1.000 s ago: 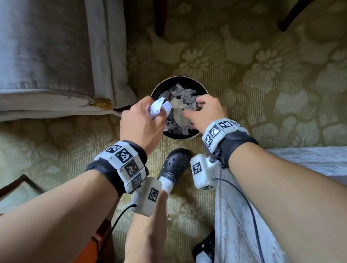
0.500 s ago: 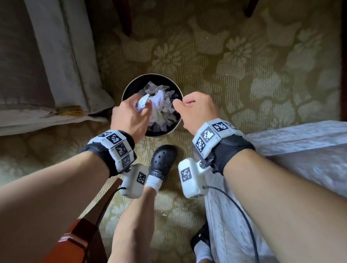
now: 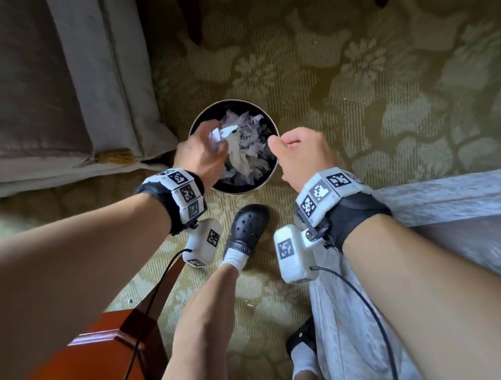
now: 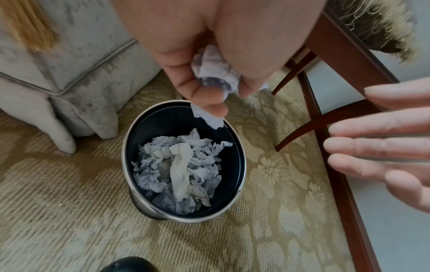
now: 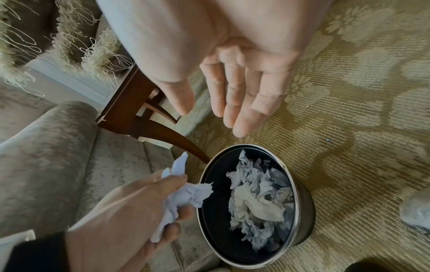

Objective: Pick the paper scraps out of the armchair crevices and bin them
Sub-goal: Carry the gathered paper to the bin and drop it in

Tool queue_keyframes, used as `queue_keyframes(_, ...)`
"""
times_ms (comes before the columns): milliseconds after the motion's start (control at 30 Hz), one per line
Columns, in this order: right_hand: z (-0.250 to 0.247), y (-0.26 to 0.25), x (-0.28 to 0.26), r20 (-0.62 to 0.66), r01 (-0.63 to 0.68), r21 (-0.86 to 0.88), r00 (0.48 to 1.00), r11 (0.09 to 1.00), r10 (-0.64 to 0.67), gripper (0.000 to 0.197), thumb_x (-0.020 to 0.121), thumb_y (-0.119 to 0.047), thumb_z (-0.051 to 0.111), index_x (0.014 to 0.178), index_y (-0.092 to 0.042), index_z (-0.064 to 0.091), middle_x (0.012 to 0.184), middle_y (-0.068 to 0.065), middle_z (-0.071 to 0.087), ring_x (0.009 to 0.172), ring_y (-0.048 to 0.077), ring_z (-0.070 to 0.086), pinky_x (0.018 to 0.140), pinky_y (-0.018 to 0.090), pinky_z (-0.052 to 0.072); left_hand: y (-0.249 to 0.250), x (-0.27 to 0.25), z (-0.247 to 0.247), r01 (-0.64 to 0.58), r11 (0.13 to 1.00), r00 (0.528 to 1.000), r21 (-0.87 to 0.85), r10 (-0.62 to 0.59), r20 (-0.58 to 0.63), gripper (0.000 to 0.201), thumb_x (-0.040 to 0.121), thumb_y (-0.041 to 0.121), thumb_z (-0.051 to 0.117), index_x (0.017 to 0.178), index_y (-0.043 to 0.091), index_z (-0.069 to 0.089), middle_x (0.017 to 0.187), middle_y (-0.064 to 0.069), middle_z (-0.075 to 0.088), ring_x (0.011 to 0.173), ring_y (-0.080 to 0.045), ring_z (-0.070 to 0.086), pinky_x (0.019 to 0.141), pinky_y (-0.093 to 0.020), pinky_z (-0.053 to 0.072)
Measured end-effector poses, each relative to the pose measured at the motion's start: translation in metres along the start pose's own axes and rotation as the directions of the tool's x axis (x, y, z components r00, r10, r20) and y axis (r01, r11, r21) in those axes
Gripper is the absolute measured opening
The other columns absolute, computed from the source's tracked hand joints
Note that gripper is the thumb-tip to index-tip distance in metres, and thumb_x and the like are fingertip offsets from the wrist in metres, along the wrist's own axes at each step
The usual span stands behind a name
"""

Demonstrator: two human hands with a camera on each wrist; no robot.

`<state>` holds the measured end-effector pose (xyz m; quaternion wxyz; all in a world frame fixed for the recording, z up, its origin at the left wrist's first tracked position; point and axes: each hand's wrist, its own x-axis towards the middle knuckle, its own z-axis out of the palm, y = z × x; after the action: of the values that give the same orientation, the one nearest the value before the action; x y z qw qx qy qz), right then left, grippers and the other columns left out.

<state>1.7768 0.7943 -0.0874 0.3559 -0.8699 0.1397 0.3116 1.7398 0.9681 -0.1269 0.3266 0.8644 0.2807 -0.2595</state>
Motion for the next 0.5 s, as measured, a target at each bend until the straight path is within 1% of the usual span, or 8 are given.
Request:
queue_keyframes(67,0.0,-0.001,0.001,-0.005,-0.009,0.005,1.0,1.0,0.009,0.027,0.084,-0.044,0.059,0.087,-0.018,0.068,0.082,0.001,0.072,0.072,0.03,0.068,0.071,0.042,0.056,-0.003,-0.002,0.001,-0.006,0.999,1.0,-0.032,0.007,0.016,0.048,0.096,0.035,0.052,0.142,0.029,0.041,0.13,-0.006,0.061,0.112,-0.03,0.06,0.095,-0.034,0.05)
queue_keyframes(133,-0.001,-0.002,0.001,0.0,-0.013,0.011,1.0,1.0,0.013,0.026,0.084,-0.043,0.059,0.09,-0.02,0.068,0.084,-0.002,0.072,0.074,0.028,0.068,0.072,0.04,0.056,-0.005,-0.004,0.002,-0.014,0.999,1.0,-0.042,0.014,0.013,0.051,0.097,0.033,0.054,0.146,0.028,0.039,0.138,-0.003,0.057,0.122,-0.026,0.056,0.099,-0.027,0.044)
queue_keyframes(200,-0.002,-0.003,0.001,0.002,-0.014,0.01,1.0,1.0,0.014,0.026,0.083,-0.044,0.059,0.093,-0.022,0.068,0.087,-0.003,0.072,0.077,0.028,0.068,0.074,0.039,0.056,-0.006,-0.004,0.003,-0.009,1.0,1.0,-0.029,0.009,-0.001,0.05,0.098,0.032,0.053,0.146,0.03,0.039,0.138,-0.002,0.057,0.121,-0.022,0.056,0.088,-0.019,0.039)
queue_keyframes(233,-0.002,-0.003,0.0,-0.001,-0.011,0.008,1.0,1.0,0.011,0.026,0.084,-0.043,0.059,0.092,-0.021,0.069,0.086,-0.002,0.072,0.076,0.028,0.068,0.073,0.039,0.056,-0.005,-0.004,0.003,-0.005,1.0,1.0,-0.012,0.005,-0.006,0.049,0.098,0.032,0.052,0.146,0.031,0.041,0.136,-0.002,0.059,0.118,-0.021,0.058,0.083,-0.017,0.038)
queue_keyframes(267,-0.002,-0.003,-0.001,-0.006,-0.003,0.002,1.0,1.0,0.003,0.026,0.084,-0.042,0.059,0.09,-0.019,0.069,0.084,0.001,0.072,0.074,0.029,0.068,0.072,0.039,0.056,-0.005,-0.003,0.003,-0.004,1.0,1.0,0.005,0.004,-0.01,0.048,0.098,0.032,0.052,0.145,0.031,0.042,0.133,-0.003,0.06,0.115,-0.022,0.059,0.081,-0.018,0.038)
queue_keyframes(333,-0.002,-0.002,-0.004,-0.019,0.013,-0.013,1.0,1.0,-0.013,0.029,0.085,-0.041,0.058,0.087,-0.014,0.068,0.082,0.007,0.072,0.071,0.03,0.068,0.069,0.04,0.056,-0.004,-0.004,0.003,-0.024,1.0,1.0,0.019,0.024,-0.001,0.049,0.096,0.038,0.054,0.144,0.03,0.043,0.131,-0.005,0.061,0.114,-0.024,0.059,0.085,-0.023,0.042)
queue_keyframes(433,-0.004,0.001,-0.008,-0.02,0.004,-0.01,1.0,1.0,-0.004,0.025,0.085,-0.042,0.058,0.086,-0.019,0.068,0.08,0.002,0.072,0.071,0.028,0.068,0.068,0.041,0.056,-0.001,-0.008,0.004,-0.08,0.996,0.997,0.045,0.08,0.013,0.052,0.095,0.048,0.053,0.142,0.029,0.044,0.138,-0.003,0.057,0.119,-0.023,0.057,0.092,-0.024,0.04)
queue_keyframes(500,-0.007,0.004,-0.012,-0.02,-0.003,-0.005,1.0,1.0,0.003,0.023,0.084,-0.041,0.058,0.088,-0.02,0.068,0.082,-0.001,0.071,0.073,0.028,0.068,0.069,0.042,0.056,-0.002,-0.009,0.006,-0.116,0.991,0.993,0.061,0.116,0.006,0.053,0.094,0.052,0.053,0.14,0.027,0.047,0.139,-0.002,0.055,0.121,-0.023,0.057,0.099,-0.029,0.042)
